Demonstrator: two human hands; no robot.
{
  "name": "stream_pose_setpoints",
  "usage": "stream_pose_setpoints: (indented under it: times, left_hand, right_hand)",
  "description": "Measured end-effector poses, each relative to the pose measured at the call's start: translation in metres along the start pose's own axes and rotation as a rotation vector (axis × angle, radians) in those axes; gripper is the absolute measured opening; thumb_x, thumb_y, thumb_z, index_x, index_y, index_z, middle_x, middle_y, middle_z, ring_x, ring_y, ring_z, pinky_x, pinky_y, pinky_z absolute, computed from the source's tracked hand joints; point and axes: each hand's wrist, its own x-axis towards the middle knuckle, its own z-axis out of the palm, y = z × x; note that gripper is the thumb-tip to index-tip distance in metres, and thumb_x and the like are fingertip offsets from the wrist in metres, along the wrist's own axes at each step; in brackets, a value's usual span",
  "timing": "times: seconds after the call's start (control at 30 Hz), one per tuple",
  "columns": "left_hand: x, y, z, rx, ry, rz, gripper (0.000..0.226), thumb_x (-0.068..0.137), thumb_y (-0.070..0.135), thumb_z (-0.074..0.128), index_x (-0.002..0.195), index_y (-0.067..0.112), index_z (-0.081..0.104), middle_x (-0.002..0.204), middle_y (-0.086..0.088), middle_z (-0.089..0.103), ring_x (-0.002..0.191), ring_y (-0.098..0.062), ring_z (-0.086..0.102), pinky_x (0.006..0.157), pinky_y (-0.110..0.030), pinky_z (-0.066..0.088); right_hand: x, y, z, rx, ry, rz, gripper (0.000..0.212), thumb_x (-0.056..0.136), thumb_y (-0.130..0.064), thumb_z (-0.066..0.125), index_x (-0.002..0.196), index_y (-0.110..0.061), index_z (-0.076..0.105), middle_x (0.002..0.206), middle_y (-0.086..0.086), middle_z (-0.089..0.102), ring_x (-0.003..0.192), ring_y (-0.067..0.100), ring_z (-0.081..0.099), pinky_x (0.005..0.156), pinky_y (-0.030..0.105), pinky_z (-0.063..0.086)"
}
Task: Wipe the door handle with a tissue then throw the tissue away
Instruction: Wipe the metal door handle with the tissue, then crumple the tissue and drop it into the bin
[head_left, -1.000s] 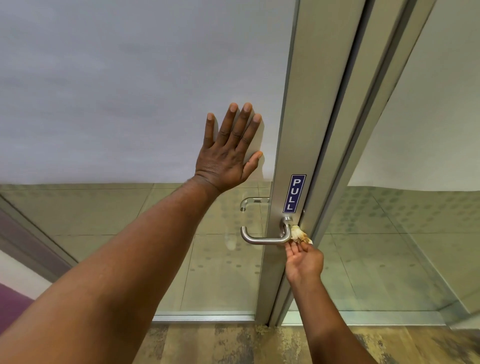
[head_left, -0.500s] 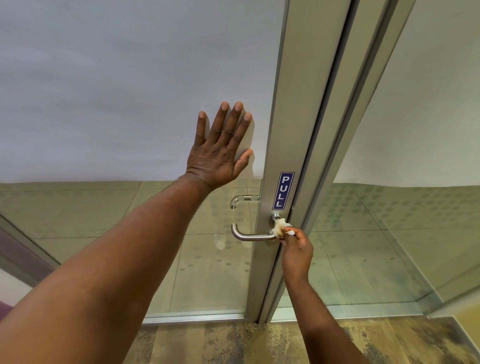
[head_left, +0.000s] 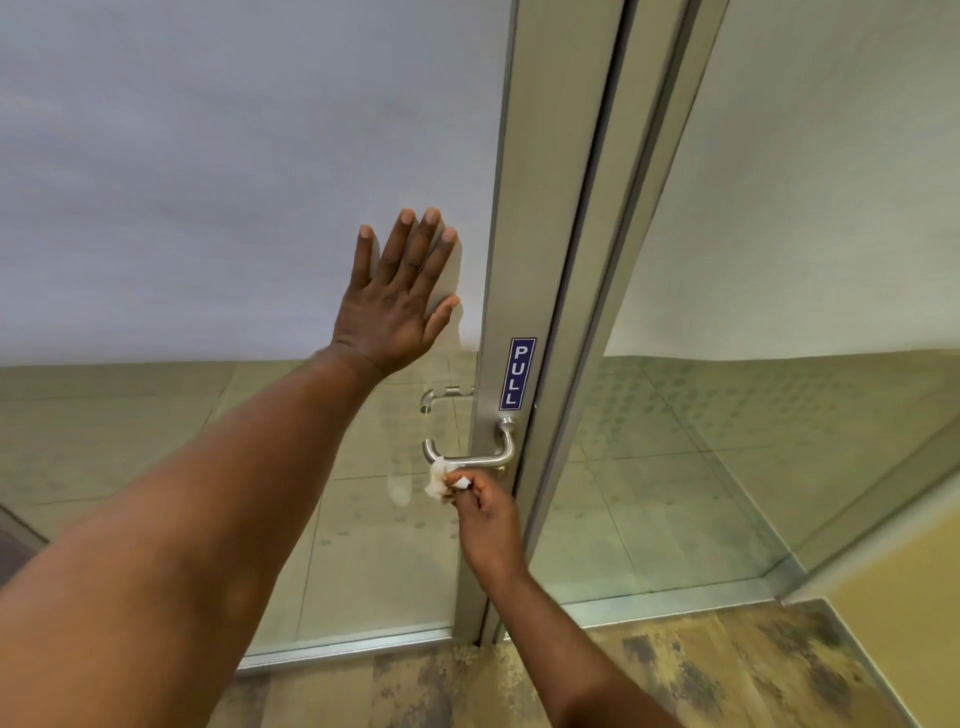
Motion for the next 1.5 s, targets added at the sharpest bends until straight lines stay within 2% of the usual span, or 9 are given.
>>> stream_pose_setpoints:
  times: [0.17, 0.33, 0.47, 0.57, 0.73, 1.0, 1.13, 1.3, 1.5]
  left_hand:
    - [-0.006, 0.011, -0.023, -0.075, -0.101, -0.042, 0.075, 0.109, 0.052, 0.027, 0.168, 0.015, 0.001, 0.174, -0.009, -0.013, 0.161, -0.027, -0.013, 0.127, -0.050, -0.012]
    - [-0.043, 0.034, -0.055, -0.388, -0.059, -0.177, 0.047, 0.107, 0.037, 0.048, 0.148, 0.015, 0.053, 0.158, -0.009, 0.049, 0.150, -0.027, 0.041, 0.129, -0.051, 0.015]
    - [-0.084, 0.057, -0.075, -0.846, -0.197, -0.634, 0.033, 0.102, 0.046, 0.054, 0.115, 0.023, 0.074, 0.104, 0.005, 0.077, 0.097, -0.019, 0.070, 0.089, -0.038, 0.055]
    - [-0.106, 0.067, -0.092, -1.203, -0.154, -0.936, 0.029, 0.103, 0.038, 0.056, 0.095, 0.021, 0.078, 0.082, 0.006, 0.077, 0.076, -0.010, 0.071, 0.073, -0.033, 0.056]
    - [-0.130, 0.069, -0.128, -1.392, -0.039, -1.087, 0.031, 0.106, 0.028, 0.055, 0.098, 0.011, 0.079, 0.070, 0.007, 0.071, 0.062, -0.003, 0.060, 0.061, -0.020, 0.047]
    - [-0.171, 0.045, -0.182, -1.174, -0.013, -1.198, 0.008, 0.094, 0.001, 0.072, 0.097, 0.006, 0.077, 0.086, -0.001, 0.076, 0.073, -0.008, 0.068, 0.068, -0.022, 0.054]
    - [-0.198, 0.028, -0.202, -1.028, 0.070, -1.275, 0.019, 0.093, -0.003, 0.069, 0.085, 0.013, 0.076, 0.084, 0.002, 0.076, 0.078, -0.007, 0.070, 0.070, -0.019, 0.054]
    - [-0.225, 0.013, -0.234, -0.953, 0.184, -1.311, 0.039, 0.087, -0.017, 0.064, 0.074, 0.019, 0.073, 0.087, 0.005, 0.076, 0.087, -0.001, 0.073, 0.080, -0.016, 0.055]
    - [-0.268, -0.019, -0.276, -0.864, 0.219, -1.326, 0.034, 0.089, -0.016, 0.060, 0.084, 0.015, 0.072, 0.094, -0.004, 0.075, 0.095, -0.015, 0.072, 0.089, -0.026, 0.058]
  right_hand:
    - [-0.001, -0.037, 0.001, 0.386, 0.049, 0.199, 0.031, 0.100, 0.002, 0.048, 0.098, -0.013, 0.075, 0.095, 0.006, 0.078, 0.094, 0.025, 0.075, 0.080, 0.034, 0.061]
    - [0.001, -0.070, -0.005, 0.666, 0.039, 0.243, 0.021, 0.098, 0.004, 0.051, 0.100, -0.001, 0.071, 0.099, 0.019, 0.076, 0.096, 0.034, 0.074, 0.082, 0.047, 0.062]
    - [0.003, -0.092, -0.001, 0.758, 0.004, 0.217, 0.022, 0.096, 0.008, 0.048, 0.095, -0.002, 0.068, 0.090, 0.016, 0.074, 0.084, 0.030, 0.071, 0.076, 0.046, 0.061]
    - [0.001, -0.104, 0.002, 0.803, -0.043, 0.224, 0.026, 0.094, 0.010, 0.047, 0.091, -0.005, 0.068, 0.089, 0.018, 0.073, 0.081, 0.029, 0.071, 0.067, 0.041, 0.060]
    - [-0.007, -0.111, 0.014, 0.740, -0.114, 0.203, 0.032, 0.091, 0.006, 0.052, 0.082, -0.017, 0.073, 0.084, 0.010, 0.075, 0.076, 0.022, 0.071, 0.068, 0.036, 0.060]
    - [-0.044, -0.120, 0.054, 0.463, -0.181, 0.082, 0.020, 0.084, -0.004, 0.067, 0.087, -0.020, 0.077, 0.089, 0.008, 0.076, 0.077, 0.017, 0.068, 0.057, 0.027, 0.052]
    - [-0.075, -0.125, 0.073, 0.484, -0.277, 0.061, 0.027, 0.080, -0.010, 0.055, 0.088, -0.012, 0.080, 0.086, 0.011, 0.075, 0.068, 0.013, 0.062, 0.054, 0.028, 0.051]
    - [-0.106, -0.126, 0.105, 0.552, -0.451, 0.182, 0.017, 0.092, -0.018, 0.063, 0.084, -0.013, 0.077, 0.088, 0.009, 0.076, 0.086, 0.019, 0.073, 0.070, 0.040, 0.061]
    - [-0.151, -0.135, 0.165, 0.586, -0.653, 0.237, 0.041, 0.084, -0.014, 0.074, 0.124, -0.012, 0.063, 0.115, 0.013, 0.074, 0.104, 0.026, 0.073, 0.082, 0.041, 0.060]
